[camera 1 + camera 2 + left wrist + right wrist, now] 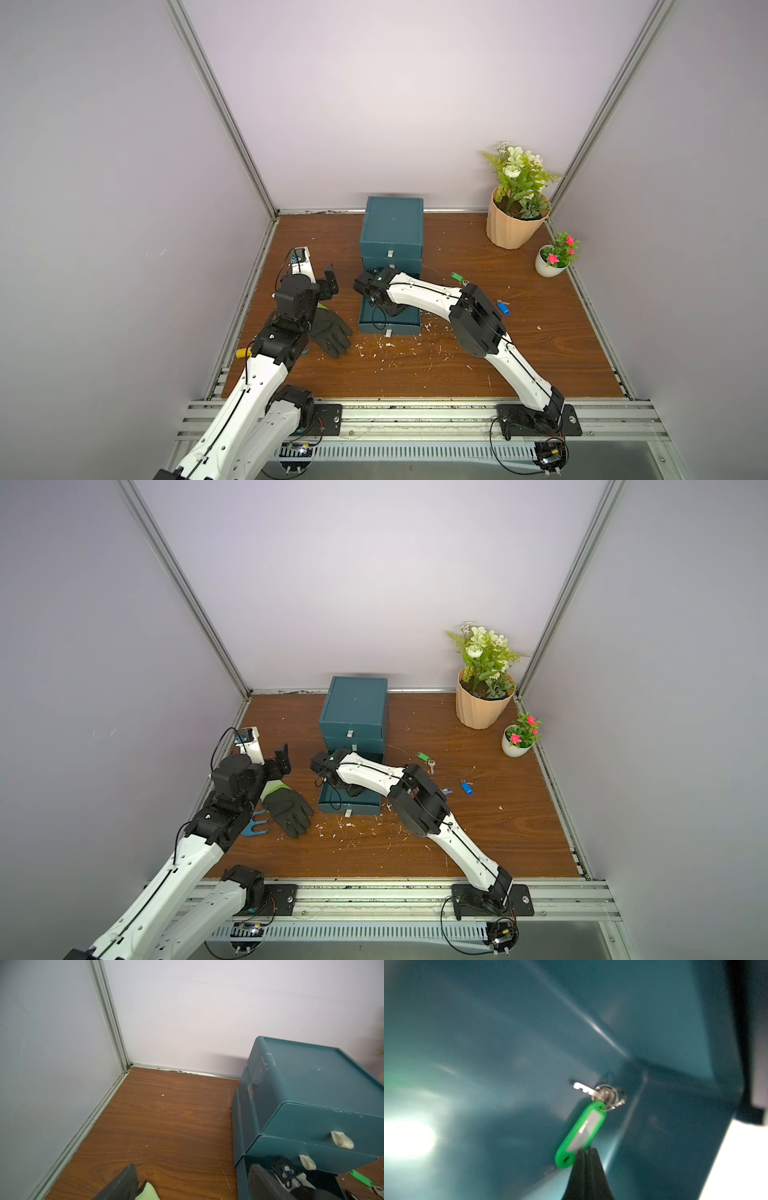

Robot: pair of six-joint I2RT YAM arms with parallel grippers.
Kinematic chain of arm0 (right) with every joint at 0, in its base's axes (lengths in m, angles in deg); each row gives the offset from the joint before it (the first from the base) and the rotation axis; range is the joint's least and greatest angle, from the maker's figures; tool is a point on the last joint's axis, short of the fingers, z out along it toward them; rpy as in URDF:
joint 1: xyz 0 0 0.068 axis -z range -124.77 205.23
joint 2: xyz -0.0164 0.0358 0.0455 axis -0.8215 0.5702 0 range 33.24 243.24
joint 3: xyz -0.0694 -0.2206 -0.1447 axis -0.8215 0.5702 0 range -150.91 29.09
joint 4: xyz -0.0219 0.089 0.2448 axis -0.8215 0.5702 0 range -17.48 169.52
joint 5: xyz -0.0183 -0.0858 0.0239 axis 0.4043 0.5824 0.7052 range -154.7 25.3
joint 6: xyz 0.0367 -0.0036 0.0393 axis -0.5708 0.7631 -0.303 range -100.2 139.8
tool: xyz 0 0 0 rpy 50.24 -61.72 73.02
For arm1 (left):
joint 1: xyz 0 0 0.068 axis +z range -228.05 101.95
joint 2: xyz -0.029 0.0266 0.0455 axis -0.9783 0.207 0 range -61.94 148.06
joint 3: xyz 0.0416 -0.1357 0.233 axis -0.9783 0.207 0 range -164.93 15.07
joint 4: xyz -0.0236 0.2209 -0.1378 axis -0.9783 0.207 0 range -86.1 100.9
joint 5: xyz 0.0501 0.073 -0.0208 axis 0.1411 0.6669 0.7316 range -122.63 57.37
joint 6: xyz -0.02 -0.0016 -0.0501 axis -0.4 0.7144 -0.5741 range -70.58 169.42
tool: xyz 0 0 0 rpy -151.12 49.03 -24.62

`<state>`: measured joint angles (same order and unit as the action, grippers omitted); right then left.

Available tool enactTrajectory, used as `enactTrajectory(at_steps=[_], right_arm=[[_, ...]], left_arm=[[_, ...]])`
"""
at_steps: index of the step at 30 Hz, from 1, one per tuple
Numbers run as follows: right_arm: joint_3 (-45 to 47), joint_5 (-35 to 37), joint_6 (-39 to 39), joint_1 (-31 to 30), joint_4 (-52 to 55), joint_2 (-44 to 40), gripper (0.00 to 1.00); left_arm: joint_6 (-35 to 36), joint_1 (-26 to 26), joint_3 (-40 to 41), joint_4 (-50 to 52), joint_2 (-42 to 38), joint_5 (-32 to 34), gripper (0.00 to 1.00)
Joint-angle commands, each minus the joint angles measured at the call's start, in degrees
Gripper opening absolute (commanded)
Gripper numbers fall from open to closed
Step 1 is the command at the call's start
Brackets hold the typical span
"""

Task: Take the keys out of the drawer
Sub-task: Adjust the key in the drawer, then pick up the key from the drawer.

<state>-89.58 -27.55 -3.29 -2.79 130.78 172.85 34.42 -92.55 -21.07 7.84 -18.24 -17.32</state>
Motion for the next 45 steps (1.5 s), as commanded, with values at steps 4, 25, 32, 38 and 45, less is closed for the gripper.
enactTrajectory(at_steps=[4,25,32,38,45], right_arm=[[1.17,-4.94,2.89,0.11,-4.99,-4.58,0.00],[7.70,0.11,0.24,2.60,-12.88,-6.38,0.20],[15.75,-6.40,1.05,2.56,-17.03,-9.04,0.15],[20.77,-18.05,4.66,1.78,-23.07,-12.58,0.11],[17.83,-24.00,7.23,1.24,-23.95,-12.07,0.10]], left_arm=[[-0.23,0.78,-0.22,-0.86,0.26,0.24,0.86],[-0.64,0.74,-0.02,-0.69,-0.38,-0.19,0.86],[-1.25,0.78,-0.16,-1.04,0.22,-0.61,0.86],[-1.34,0.79,-0.10,-1.04,0.29,-0.59,0.86],[-1.46,0.77,-0.13,-1.04,0.30,-0.83,0.86]])
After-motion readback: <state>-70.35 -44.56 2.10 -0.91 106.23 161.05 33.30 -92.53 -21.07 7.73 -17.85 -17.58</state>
